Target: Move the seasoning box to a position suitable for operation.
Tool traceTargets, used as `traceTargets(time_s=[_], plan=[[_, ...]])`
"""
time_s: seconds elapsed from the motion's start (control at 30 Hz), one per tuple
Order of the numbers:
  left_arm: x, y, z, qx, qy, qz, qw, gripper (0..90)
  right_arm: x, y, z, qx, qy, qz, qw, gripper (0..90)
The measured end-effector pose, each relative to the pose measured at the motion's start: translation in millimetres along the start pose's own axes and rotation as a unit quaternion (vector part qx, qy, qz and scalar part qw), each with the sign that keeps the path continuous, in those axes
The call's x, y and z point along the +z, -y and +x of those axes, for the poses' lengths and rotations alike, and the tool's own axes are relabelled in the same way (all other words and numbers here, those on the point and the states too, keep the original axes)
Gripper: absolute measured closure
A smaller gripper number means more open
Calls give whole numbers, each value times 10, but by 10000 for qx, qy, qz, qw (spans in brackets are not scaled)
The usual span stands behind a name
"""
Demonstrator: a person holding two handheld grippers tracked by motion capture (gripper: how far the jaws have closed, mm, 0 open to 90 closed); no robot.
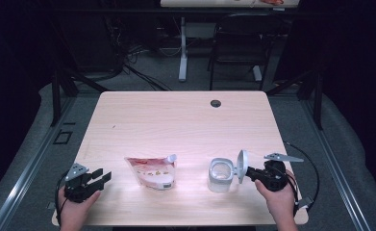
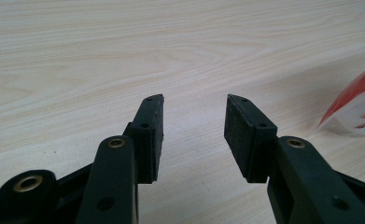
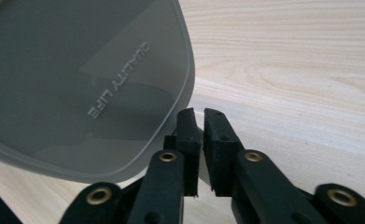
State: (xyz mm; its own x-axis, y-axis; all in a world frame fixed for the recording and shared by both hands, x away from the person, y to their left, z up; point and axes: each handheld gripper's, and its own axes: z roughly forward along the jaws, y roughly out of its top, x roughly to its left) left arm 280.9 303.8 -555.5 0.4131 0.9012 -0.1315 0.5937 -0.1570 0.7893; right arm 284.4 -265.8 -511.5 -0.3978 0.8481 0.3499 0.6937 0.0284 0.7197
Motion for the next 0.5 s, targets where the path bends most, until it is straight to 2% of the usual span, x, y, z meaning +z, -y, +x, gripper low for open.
traceTargets(time_s=[0.2, 0.3, 0.43, 0.5], plan=[[-15, -4, 2, 13, 3, 24, 10000, 578, -16, 80, -56, -91, 298, -43, 9995, 737], [-14, -2, 4, 4, 10, -17, 10000, 578, -31, 113, -73, -99, 300, -116, 9994, 698], [-14, -1, 1, 1, 7, -39, 10000, 578, -45, 204, -71, -330, 438, -46, 9985, 651], [-15, -2, -1, 4, 6, -35, 10000, 575, -41, 257, -61, -403, 412, -40, 9983, 631]])
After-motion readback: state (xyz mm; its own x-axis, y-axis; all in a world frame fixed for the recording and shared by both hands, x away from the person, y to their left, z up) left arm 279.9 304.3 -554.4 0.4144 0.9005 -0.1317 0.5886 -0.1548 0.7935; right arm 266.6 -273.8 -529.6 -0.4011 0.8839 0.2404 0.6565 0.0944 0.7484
